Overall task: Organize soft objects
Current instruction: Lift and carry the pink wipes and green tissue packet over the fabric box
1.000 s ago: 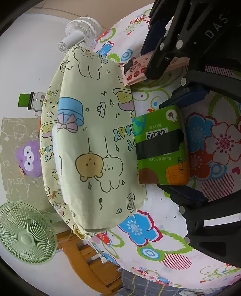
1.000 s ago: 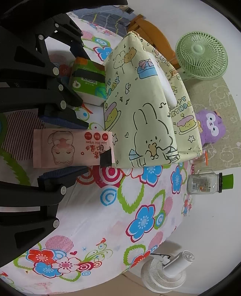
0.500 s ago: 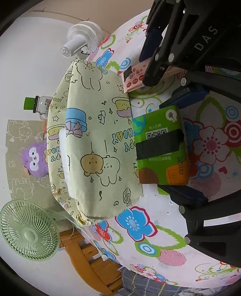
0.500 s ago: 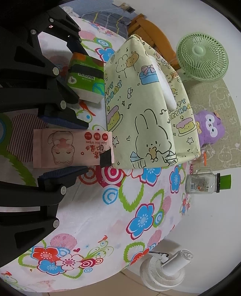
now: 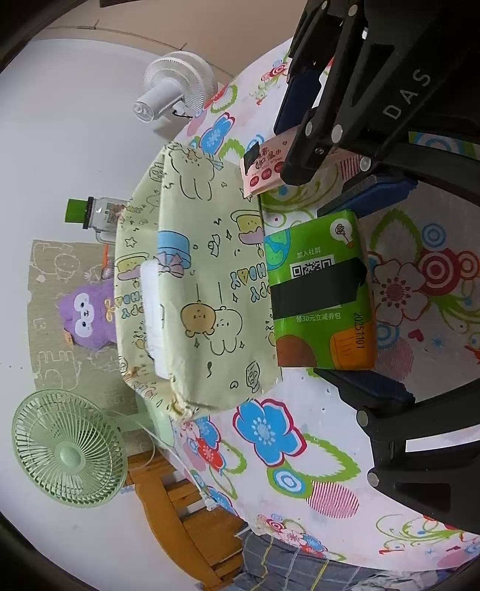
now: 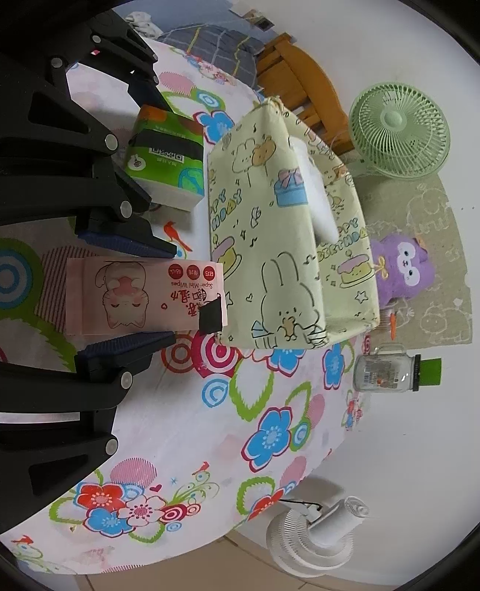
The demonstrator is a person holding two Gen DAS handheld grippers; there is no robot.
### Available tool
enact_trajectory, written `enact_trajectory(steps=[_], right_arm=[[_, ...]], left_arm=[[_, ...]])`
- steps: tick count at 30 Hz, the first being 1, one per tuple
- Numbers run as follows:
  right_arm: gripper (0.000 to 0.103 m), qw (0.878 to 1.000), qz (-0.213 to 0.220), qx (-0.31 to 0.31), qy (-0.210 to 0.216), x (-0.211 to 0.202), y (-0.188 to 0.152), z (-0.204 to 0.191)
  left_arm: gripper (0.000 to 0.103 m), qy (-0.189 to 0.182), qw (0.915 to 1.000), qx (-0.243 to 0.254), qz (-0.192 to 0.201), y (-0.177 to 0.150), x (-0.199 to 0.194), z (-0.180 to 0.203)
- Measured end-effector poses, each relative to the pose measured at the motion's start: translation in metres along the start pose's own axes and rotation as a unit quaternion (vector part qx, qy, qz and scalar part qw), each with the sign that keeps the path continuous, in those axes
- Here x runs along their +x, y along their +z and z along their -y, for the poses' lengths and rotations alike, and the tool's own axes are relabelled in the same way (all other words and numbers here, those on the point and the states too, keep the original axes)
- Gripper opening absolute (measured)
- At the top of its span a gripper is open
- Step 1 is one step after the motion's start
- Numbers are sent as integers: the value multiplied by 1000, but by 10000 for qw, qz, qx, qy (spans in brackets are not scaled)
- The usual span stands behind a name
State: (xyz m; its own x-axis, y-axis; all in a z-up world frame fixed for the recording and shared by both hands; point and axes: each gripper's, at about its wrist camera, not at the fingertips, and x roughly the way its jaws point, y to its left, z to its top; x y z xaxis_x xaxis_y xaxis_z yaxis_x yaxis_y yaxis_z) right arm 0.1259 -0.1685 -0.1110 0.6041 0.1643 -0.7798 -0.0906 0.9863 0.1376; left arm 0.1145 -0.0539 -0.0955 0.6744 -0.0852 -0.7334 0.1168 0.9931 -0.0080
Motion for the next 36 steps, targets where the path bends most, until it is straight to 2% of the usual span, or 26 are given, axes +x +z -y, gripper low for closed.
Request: enact_trajectory(steps=[20, 36], right_arm=[[43, 9990, 382, -236, 60, -45, -6, -24], [43, 9977, 587, -303, 158, -74, 0, -39]], left_arm=[[76, 30, 9991, -135, 391, -8, -50, -7], [76, 129, 9980, -197, 587, -1, -81, -14]])
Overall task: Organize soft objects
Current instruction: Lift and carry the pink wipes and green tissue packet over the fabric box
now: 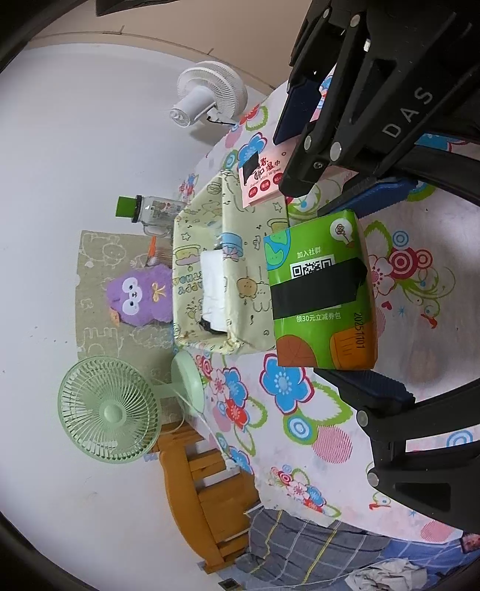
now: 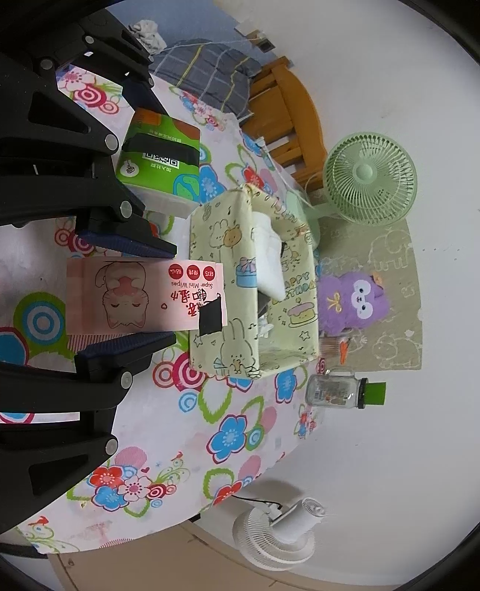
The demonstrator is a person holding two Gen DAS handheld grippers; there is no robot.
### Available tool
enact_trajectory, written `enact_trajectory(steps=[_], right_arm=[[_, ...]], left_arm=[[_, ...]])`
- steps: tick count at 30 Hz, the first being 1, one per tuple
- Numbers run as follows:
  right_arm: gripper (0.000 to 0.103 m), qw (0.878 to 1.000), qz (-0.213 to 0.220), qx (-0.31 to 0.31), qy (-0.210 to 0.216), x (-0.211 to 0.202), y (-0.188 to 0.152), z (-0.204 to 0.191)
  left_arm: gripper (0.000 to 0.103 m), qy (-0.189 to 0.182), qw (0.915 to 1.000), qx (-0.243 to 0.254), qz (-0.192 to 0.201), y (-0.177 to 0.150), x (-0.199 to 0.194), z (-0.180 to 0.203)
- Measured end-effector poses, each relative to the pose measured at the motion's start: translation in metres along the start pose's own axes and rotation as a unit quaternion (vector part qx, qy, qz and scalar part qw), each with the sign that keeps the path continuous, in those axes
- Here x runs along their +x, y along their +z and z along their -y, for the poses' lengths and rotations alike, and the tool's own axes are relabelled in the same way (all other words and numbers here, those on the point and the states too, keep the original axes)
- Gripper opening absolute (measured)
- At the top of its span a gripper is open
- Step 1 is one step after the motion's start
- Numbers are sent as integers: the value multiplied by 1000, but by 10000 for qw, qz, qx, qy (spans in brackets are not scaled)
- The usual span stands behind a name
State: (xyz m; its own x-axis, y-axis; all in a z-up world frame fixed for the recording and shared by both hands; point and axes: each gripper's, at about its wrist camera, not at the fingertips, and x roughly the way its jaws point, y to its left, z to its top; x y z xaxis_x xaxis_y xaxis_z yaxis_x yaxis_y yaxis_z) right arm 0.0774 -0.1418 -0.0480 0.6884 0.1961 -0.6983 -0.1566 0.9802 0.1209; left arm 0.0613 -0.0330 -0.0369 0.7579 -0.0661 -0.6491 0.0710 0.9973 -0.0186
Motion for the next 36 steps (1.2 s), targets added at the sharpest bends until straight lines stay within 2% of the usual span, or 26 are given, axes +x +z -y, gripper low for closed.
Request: enact_trajectory(steps=[18, 36], right_arm=[[43, 9996, 294, 11, -50, -27, 25, -1], [43, 9993, 322, 39, -189, -19, 53, 9]], left_arm=[[76, -210, 9995, 115, 212, 26, -22, 8], [76, -226, 9993, 232, 179, 57, -5, 15]])
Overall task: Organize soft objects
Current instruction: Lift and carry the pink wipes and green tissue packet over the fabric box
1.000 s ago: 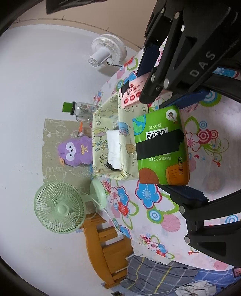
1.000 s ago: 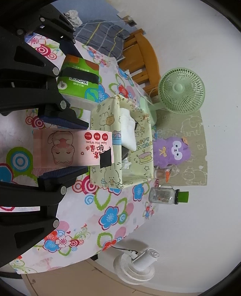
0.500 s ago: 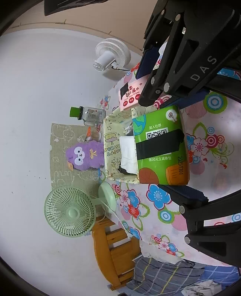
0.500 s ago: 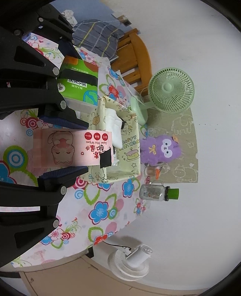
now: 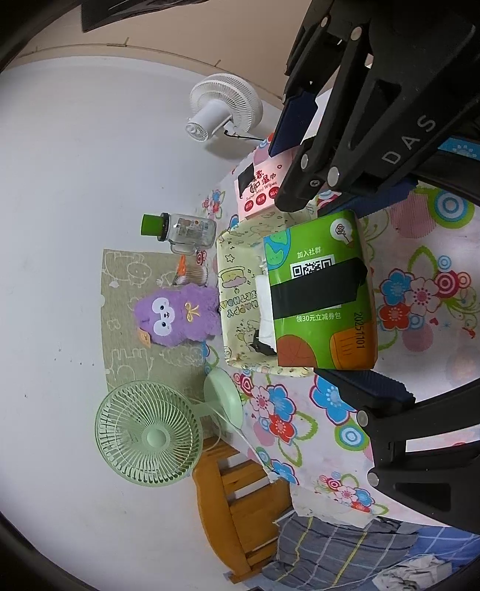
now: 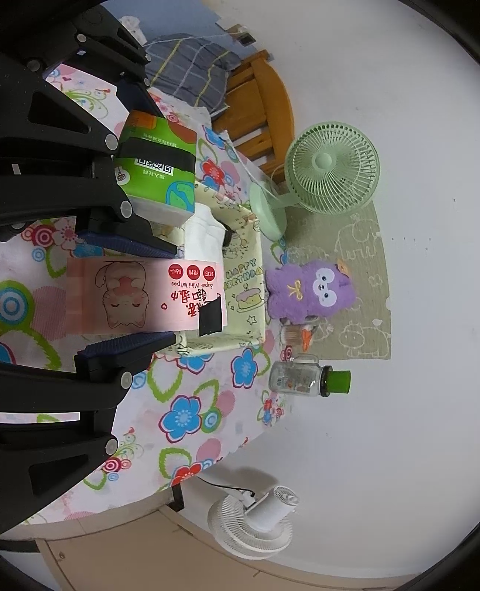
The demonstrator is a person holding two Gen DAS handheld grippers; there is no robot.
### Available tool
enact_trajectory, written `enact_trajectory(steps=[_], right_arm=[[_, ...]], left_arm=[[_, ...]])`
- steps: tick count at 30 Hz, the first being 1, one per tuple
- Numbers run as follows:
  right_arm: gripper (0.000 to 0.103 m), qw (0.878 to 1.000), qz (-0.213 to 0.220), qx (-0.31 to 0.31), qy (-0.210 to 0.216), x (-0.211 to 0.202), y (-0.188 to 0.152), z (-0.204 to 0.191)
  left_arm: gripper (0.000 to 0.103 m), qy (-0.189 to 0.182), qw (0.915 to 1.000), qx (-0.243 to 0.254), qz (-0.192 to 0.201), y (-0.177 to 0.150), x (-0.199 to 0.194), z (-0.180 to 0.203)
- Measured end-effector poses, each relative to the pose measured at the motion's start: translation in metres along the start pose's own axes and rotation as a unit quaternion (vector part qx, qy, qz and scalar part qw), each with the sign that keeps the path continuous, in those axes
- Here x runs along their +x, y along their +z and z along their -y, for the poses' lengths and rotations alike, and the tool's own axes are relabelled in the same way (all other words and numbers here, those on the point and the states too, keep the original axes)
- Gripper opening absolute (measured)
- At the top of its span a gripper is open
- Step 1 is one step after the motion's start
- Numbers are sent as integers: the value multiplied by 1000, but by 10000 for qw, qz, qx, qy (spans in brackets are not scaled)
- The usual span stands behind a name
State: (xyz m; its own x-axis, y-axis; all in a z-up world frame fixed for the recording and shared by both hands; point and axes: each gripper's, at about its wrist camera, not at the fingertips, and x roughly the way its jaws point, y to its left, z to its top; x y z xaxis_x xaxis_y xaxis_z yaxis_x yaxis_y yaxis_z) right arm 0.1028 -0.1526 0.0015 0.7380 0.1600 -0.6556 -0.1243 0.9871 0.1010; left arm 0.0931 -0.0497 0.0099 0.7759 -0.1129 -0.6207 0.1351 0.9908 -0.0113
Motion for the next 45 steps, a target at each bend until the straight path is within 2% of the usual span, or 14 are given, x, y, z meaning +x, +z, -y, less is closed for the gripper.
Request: enact_trajectory(steps=[25, 45], right_arm=[[43, 9999, -80, -43, -99, 50, 50, 15], [43, 9992, -381, -146, -19, 100, 63, 21]], left_arm=[[76, -16, 10000, -61, -76, 45, 56, -2], [76, 51, 9991, -162, -399, 54, 102, -7]])
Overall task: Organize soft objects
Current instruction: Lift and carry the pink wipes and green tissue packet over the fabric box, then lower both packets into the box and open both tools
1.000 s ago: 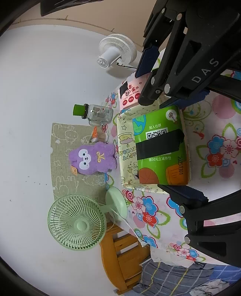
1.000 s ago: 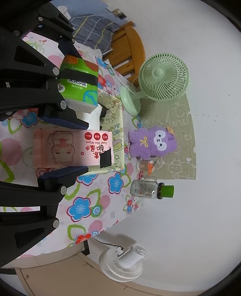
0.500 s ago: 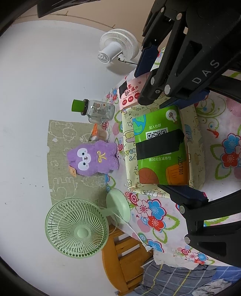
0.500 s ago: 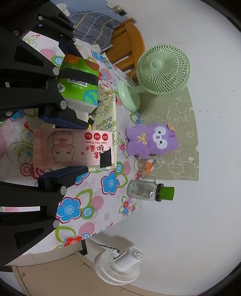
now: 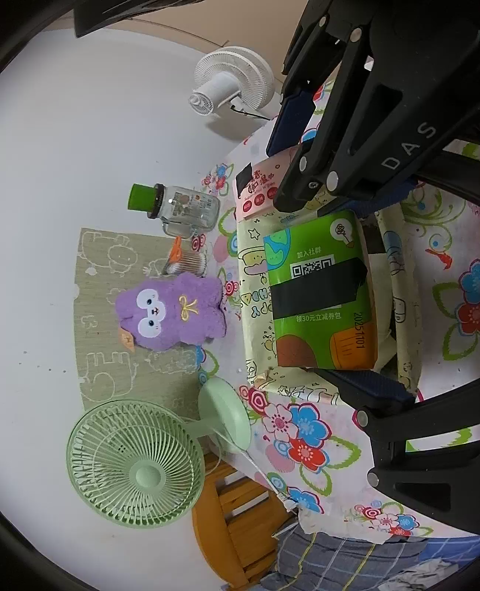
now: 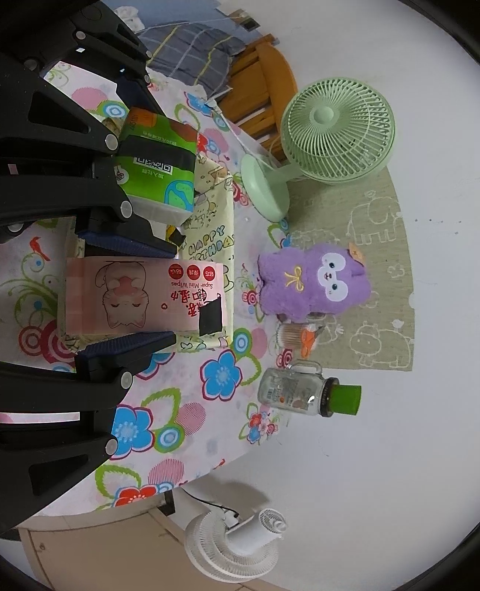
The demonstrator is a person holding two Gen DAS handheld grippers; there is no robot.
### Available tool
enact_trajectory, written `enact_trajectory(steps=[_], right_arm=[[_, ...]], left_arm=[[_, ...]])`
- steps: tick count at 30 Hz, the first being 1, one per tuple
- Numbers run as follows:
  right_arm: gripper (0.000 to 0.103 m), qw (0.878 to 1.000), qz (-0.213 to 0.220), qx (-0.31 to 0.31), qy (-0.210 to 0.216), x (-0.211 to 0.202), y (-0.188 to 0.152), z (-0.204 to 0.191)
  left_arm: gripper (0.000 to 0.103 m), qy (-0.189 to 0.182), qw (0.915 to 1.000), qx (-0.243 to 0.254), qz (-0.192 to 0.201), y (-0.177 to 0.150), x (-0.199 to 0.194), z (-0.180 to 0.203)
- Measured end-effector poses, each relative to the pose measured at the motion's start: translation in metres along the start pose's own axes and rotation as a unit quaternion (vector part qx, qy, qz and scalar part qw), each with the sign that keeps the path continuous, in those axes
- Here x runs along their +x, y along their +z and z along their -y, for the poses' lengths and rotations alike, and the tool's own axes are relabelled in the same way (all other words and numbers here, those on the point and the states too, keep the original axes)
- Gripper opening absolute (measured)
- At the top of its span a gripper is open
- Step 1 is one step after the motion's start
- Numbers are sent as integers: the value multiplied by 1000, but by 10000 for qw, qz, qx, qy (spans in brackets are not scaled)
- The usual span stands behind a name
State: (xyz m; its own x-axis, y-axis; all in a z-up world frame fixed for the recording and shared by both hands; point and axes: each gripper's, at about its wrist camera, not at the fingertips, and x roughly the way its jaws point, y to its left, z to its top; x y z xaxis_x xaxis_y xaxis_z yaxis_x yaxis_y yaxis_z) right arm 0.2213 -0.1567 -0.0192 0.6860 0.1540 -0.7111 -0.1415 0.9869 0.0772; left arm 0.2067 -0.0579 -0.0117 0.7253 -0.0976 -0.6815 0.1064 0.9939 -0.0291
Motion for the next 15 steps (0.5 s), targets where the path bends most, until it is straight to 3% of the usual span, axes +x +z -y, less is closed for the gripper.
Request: enact_trajectory(steps=[15], right_arm=[[46, 9989, -378, 220, 145, 34, -2, 11]], left_arm=[[76, -20, 9997, 56, -222, -2, 24, 2]])
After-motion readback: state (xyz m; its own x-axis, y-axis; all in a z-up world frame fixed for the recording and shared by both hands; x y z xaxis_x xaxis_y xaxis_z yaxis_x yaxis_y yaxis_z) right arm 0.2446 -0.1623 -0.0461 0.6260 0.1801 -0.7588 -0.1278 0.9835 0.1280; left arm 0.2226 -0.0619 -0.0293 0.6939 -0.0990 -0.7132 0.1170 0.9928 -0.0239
